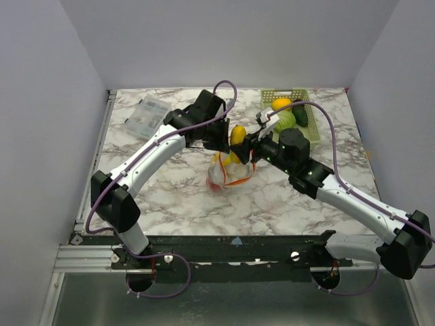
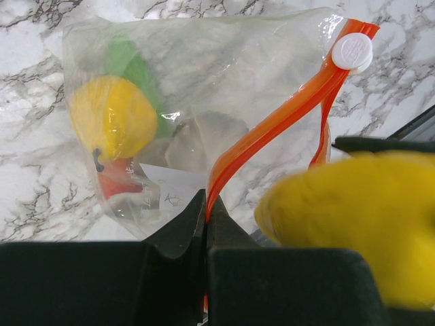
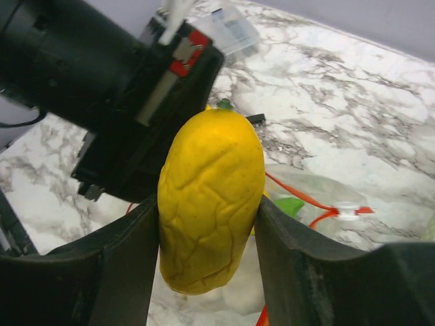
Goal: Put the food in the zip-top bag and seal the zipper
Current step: Place the fake fruit in the zipper food storage bag.
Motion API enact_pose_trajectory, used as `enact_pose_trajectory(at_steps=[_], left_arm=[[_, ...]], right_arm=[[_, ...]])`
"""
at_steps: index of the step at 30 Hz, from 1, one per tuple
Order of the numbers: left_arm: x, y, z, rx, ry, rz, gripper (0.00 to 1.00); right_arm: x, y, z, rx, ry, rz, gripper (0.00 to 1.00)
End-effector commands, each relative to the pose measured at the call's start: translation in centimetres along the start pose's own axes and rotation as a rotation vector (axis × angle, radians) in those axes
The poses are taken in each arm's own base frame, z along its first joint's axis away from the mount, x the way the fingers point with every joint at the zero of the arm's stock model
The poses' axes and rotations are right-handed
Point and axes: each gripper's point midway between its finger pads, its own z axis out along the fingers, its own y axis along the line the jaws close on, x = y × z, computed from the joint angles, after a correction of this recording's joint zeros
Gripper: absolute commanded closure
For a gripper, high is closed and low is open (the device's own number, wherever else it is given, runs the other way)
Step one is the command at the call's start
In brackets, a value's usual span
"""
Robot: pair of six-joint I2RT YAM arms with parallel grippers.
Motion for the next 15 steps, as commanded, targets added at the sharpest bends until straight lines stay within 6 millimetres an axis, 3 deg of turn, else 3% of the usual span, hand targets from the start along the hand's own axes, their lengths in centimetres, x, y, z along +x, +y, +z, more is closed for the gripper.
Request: enact_pose_trajectory(at_steps=[1, 9, 15], left_arm=[[-1.7, -0.6, -2.3, 0.001, -0.074, 0.022, 1.00], [-2.4, -0.7, -2.1, 0.008, -0.082, 0.031, 1.00], [-2.5, -0.3, -1.7, -0.004, -0.083, 0.040, 1.00]], right_arm=[[-0.8, -1.7, 0.1, 0.105, -0.039, -0.001, 0.35], [-1.3, -2.6, -0.2, 0.168, -0.032, 0.022, 0.31], [-4.5, -4.6, -1.5, 0.302, -0.116, 0.078, 0.28]])
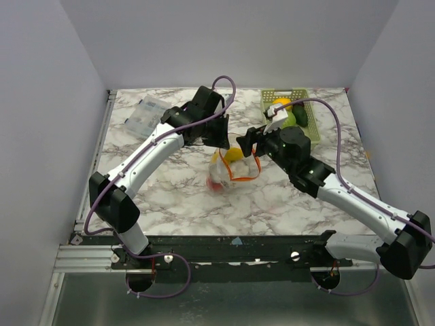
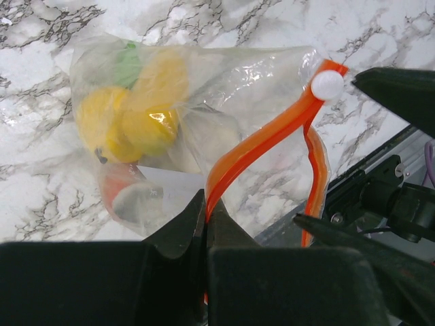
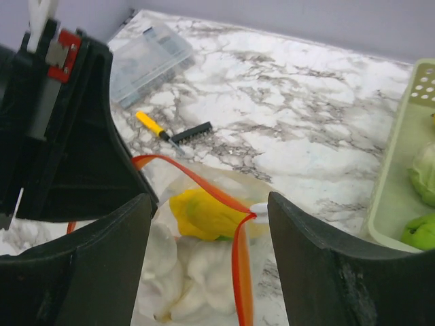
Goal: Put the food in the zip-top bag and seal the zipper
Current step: Place the fake fruit in the zipper food storage bag, then pick up the fake fruit from the bin.
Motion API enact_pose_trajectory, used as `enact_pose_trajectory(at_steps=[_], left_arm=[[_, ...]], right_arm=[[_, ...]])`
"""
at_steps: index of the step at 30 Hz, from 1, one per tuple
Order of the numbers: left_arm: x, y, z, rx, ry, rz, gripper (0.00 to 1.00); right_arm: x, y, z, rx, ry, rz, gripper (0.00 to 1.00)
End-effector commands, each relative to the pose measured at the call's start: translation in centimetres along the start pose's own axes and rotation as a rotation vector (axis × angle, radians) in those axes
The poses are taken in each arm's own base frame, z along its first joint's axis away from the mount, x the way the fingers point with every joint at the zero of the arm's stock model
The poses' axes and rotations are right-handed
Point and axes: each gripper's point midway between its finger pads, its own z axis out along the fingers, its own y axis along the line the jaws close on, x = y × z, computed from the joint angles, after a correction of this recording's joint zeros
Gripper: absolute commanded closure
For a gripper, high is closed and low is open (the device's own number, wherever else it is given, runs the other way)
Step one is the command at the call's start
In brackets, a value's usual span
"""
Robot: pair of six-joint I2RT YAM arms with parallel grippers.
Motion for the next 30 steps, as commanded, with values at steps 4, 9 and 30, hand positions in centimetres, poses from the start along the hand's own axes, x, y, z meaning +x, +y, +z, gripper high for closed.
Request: enact_pose_trajectory(at_steps=[4, 9, 30], left_arm=[[-0.9, 0.6, -0.1, -0.018, -0.034, 0.023, 1.00], [-0.4, 1.0, 0.7, -0.026, -0.014, 0.034, 1.00], [0.9, 0.8, 1.1, 0.024, 0.017, 0.039, 1.00]], right_arm=[[-6.4, -2.7, -1.4, 0.191, -0.142, 0.092, 0.30], [-7.7, -6.9, -1.3, 0.352, -0.145, 0.172, 0.30], [9.7, -26.7, 6.0, 0.710, 0.566, 0.376, 0.20]])
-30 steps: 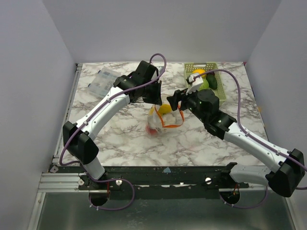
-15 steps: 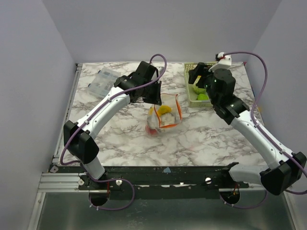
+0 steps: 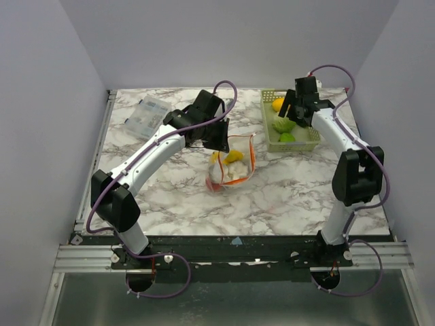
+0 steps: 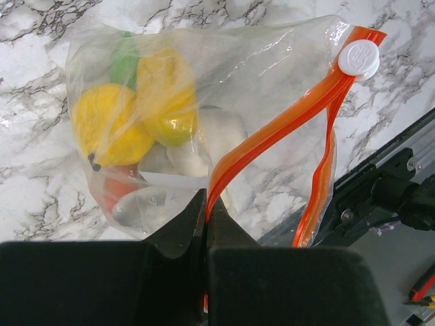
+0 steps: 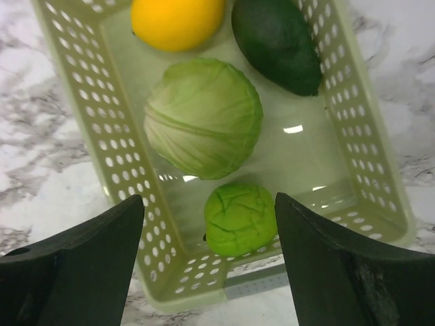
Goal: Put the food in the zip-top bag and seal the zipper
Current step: Pick up the fake fruit from the bin.
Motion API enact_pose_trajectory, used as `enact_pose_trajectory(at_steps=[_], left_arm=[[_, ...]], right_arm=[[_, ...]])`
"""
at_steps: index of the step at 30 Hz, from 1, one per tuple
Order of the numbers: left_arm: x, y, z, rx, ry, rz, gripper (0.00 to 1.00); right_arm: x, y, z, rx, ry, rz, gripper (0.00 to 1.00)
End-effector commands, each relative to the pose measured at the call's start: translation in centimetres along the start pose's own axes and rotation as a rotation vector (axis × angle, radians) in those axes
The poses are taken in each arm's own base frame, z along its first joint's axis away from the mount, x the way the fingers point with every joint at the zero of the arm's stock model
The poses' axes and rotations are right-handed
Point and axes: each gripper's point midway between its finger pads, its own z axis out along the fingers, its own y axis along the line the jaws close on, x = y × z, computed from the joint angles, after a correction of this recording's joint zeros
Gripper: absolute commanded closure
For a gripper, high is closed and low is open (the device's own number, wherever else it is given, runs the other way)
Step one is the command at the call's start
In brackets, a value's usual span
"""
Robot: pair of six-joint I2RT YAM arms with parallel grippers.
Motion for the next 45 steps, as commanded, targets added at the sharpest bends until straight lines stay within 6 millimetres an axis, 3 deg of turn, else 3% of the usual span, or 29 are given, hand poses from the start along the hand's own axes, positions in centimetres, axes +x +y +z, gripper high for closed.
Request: enact_pose_trajectory(at_steps=[1, 7, 14, 25, 29, 34, 40, 45], left_arm=[[-0.2, -0.1, -0.2, 0.020, -0.011, 0.014, 1.00], [-0.2, 0.0, -0.1, 0.023, -0.008, 0.011, 1.00], [0.1, -0.2, 0.4, 0.038, 0.008, 0.004, 1.00], [-0.1, -0.2, 0.1, 0.036, 0.000, 0.007, 1.00], [0.0, -0.4, 0.0, 0.044, 0.000, 0.006, 1.00], [-0.1, -0.4, -0.1, 0.042, -0.005, 0.008, 1.00], [-0.1, -0.7, -0.2, 0.062, -0.006, 0.003, 1.00], [-0.2, -0.8, 0.0, 0.061, -0.003, -0.001, 1.00]], right_arm=[[4.1, 0.0, 2.4, 0.002, 0.178, -0.084, 0.20], [7.6, -0.5, 4.4, 0.003, 0.306, -0.153, 0.21], [9.8, -3.0, 5.2, 0.094, 0.341, -0.226, 0.20], [10.7, -3.0, 6.6, 0.099, 0.354, -0.228, 0.22], [10.5, -2.8, 6.7, 0.095, 0.356, -0.227, 0.34], [7.4, -1.4, 4.7, 0.046, 0.259, -0.209, 0.60], [3.4, 1.3, -0.3, -0.125, 0.089, -0.176, 0.98], [1.8, 3.6, -5.5, -0.317, -0.002, -0.142, 1.00]])
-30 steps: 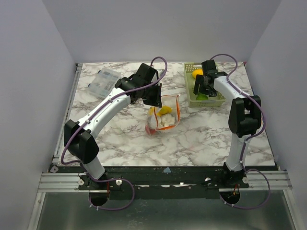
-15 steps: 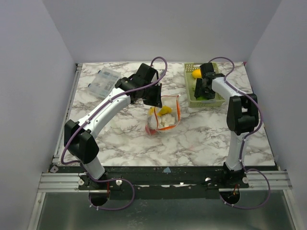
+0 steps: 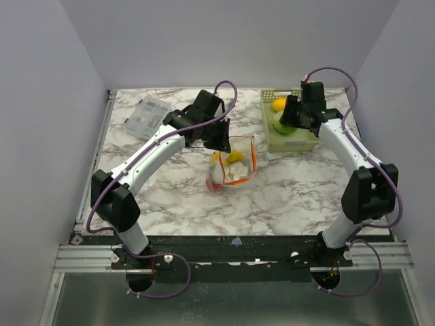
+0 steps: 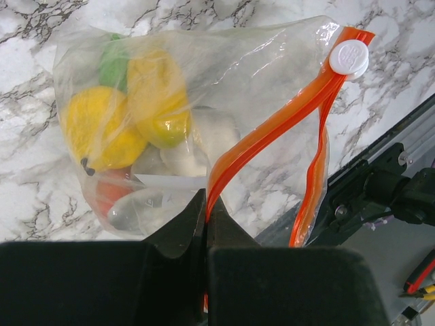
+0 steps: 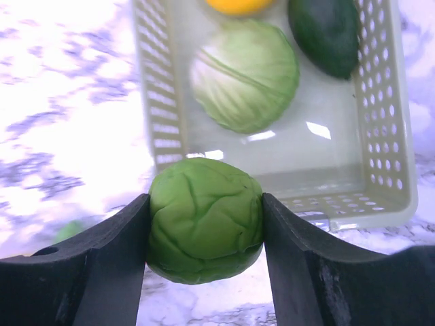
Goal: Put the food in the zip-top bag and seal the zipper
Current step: Pick up the fake fruit from the bin, then place the fake fruit in the zipper food storage bag.
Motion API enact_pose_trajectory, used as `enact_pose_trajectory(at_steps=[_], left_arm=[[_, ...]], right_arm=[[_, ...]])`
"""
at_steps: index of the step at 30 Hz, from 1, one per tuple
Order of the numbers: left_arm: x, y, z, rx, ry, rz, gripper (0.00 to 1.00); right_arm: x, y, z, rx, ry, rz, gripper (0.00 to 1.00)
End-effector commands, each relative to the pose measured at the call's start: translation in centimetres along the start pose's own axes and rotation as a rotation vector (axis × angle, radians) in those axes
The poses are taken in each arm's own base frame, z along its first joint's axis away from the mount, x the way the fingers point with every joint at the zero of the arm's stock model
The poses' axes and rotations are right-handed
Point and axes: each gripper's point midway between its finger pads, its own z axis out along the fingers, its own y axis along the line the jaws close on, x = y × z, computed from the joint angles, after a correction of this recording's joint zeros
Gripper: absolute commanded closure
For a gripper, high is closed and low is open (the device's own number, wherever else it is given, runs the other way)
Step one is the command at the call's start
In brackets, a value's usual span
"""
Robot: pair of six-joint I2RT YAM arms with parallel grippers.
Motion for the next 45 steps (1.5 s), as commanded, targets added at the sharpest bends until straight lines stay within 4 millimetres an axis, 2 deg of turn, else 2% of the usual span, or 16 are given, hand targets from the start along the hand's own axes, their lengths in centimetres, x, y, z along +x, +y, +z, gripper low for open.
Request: enact_pose_trajectory(at_steps=[1, 4, 9, 11, 14, 17, 20, 23, 27, 28, 31, 33, 35, 40, 43, 45], left_arm=[[-0.2, -0.4, -0.1, 0.027, -0.003, -0.006, 1.00], [-0.3, -0.4, 0.1, 0.026, 0.004, -0.013, 1.00], [-0.8, 0.1, 0.2, 0.002, -0.002, -0.023, 1.00], [-0.9, 0.2, 0.2, 0.000, -0.001, -0.033, 1.00], [-0.8, 0.1, 0.4, 0.008, 0.010, -0.048, 1.00], [-0.9, 0.1, 0.4, 0.011, 0.013, -0.059, 1.00], [-0.9, -0.2, 0.4, 0.021, 0.020, -0.069, 1.00], [-0.8, -0.3, 0.3, 0.027, 0.020, -0.073, 1.00], [-0.4, -0.1, 0.5, 0.019, 0.038, -0.079, 1.00], [-0.3, -0.1, 0.5, 0.021, 0.045, -0.079, 1.00], [-0.5, -0.3, 0.4, 0.029, 0.044, -0.080, 1.00], [-0.6, -0.4, 0.3, 0.029, 0.038, -0.081, 1.00], [-0.7, -0.6, 0.2, 0.037, 0.038, -0.081, 1.00], [-1.0, -0.4, 0.0, 0.023, 0.024, -0.073, 1.00], [-0.9, -0.2, 0.2, 0.017, 0.027, -0.069, 1.00], [-0.8, -0.2, 0.3, 0.024, 0.034, -0.069, 1.00]], right_arm=[[-2.5, 4.1, -5.0, -0.254, -0.150, 0.001, 1.00], [-2.0, 6.5, -8.6, -0.448, -0.221, 0.015, 1.00], [-1.0, 10.6, -16.4, -0.819, -0.359, -0.010, 1.00], [0.1, 11.8, -19.1, -0.955, -0.382, -0.035, 1.00], [1.7, 13.2, -22.5, -1.112, -0.402, -0.066, 1.00], [3.3, 14.5, -24.4, -1.214, -0.396, -0.102, 0.99], [4.9, 16.0, -24.6, -1.239, -0.372, -0.147, 0.93], [6.1, 17.3, -23.9, -1.221, -0.354, -0.185, 0.88], [7.0, 18.0, -22.7, -1.207, -0.318, -0.192, 0.78], [7.2, 18.1, -22.5, -1.207, -0.313, -0.192, 0.73], [7.5, 18.3, -21.9, -1.198, -0.320, -0.186, 0.51], [7.6, 18.2, -20.6, -1.151, -0.307, -0.177, 0.38], [8.0, 18.5, -19.6, -1.125, -0.266, -0.193, 0.33], [8.5, 19.2, -19.2, -1.095, -0.252, -0.243, 0.20], [8.1, 19.1, -18.7, -1.063, -0.249, -0.244, 0.01], [7.7, 18.9, -18.7, -1.039, -0.259, -0.239, 0.00]])
